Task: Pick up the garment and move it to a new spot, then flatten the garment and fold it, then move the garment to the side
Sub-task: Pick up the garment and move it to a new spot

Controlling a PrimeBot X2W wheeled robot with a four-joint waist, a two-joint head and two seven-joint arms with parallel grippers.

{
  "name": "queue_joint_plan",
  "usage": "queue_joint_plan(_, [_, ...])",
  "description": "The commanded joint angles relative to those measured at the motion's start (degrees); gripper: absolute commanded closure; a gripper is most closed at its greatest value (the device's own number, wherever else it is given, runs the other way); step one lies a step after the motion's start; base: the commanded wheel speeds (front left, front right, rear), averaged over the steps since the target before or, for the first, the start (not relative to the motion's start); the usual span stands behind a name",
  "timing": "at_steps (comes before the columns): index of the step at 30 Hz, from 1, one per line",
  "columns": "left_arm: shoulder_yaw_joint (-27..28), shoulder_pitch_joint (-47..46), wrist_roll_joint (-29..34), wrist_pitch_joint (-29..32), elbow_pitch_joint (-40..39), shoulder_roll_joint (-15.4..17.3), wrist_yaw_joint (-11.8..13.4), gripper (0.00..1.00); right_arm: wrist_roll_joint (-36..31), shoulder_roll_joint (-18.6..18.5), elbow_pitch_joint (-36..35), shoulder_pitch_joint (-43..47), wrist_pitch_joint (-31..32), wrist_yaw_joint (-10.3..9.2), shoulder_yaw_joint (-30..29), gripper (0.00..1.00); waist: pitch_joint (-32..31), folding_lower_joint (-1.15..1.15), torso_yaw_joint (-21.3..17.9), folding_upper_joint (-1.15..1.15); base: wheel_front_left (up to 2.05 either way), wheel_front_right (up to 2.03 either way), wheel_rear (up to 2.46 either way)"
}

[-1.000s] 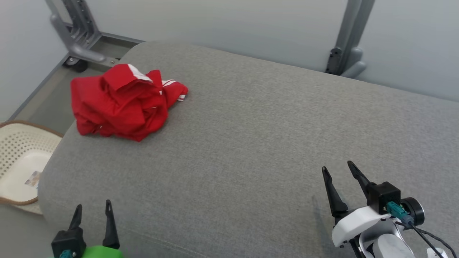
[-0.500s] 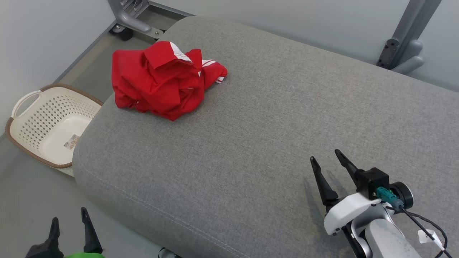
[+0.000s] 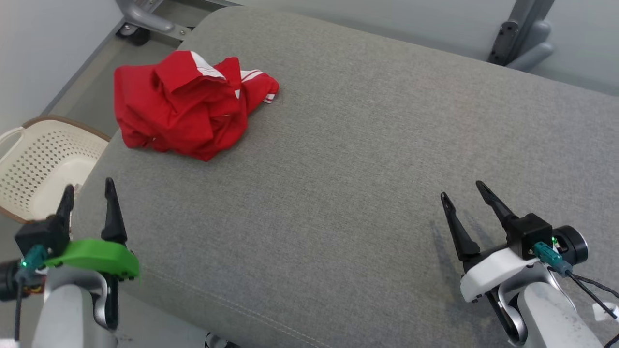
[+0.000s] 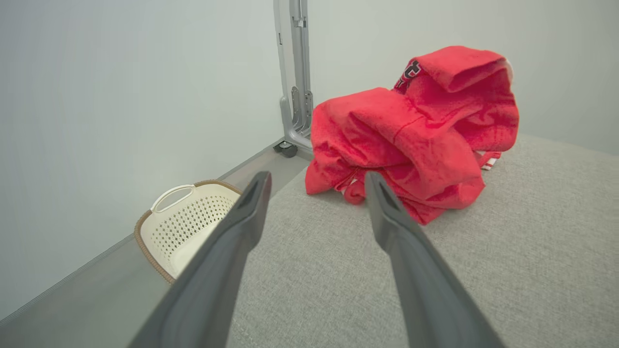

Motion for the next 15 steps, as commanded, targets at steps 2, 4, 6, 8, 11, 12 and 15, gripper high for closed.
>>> queue_joint_plan(2, [-1.14,-5.08,-0.46,-0.04,2.81,2.03,-0.84,0.00,-0.43,-1.24,-1.36,-1.38,-0.17,-0.04,0.15,0.00,4.75,0.00,-4.92,0.49,0.00,0.00,0.00])
queue_joint_plan(4, [-1.69,-9.22,-1.87,-0.04,5.71,3.80,-1.23,0.00,-0.32,-1.88,-2.47,-2.03,-0.18,-0.04,0.59,0.00,6.18,0.00,-6.47,0.49,0.00,0.00,0.00])
queue_joint_plan(6, [-3.64,-13.12,-3.62,-0.05,8.10,5.47,-1.31,0.00,-0.22,-2.46,-3.34,-2.50,-0.17,-0.04,0.89,0.00,7.37,0.00,-8.01,0.49,0.00,0.00,0.00])
queue_joint_plan(8, [-7.35,-16.20,-5.55,-0.02,10.36,7.59,-1.33,0.00,-0.04,-2.62,-3.77,-2.83,-0.17,-0.04,1.14,0.00,8.28,0.00,-9.45,0.49,0.00,0.00,0.00])
queue_joint_plan(11, [-13.01,-19.96,-9.88,-0.02,12.66,11.07,-1.32,0.00,0.40,-2.70,-4.09,-3.02,-0.17,-0.04,0.94,0.00,9.31,0.00,-11.17,0.49,0.00,0.00,0.00])
queue_joint_plan(12, [-14.57,-21.19,-11.39,-0.02,13.22,11.91,-1.28,0.00,0.44,-2.68,-4.14,-2.95,-0.17,-0.04,0.84,0.00,9.56,0.00,-11.62,0.49,0.00,0.00,0.00])
queue_joint_plan(15, [-19.56,-24.22,-14.79,0.36,15.04,14.50,-1.29,0.00,0.74,-2.73,-3.94,-2.73,-0.17,-0.04,0.88,0.00,10.19,0.00,-13.02,0.49,0.00,0.00,0.00])
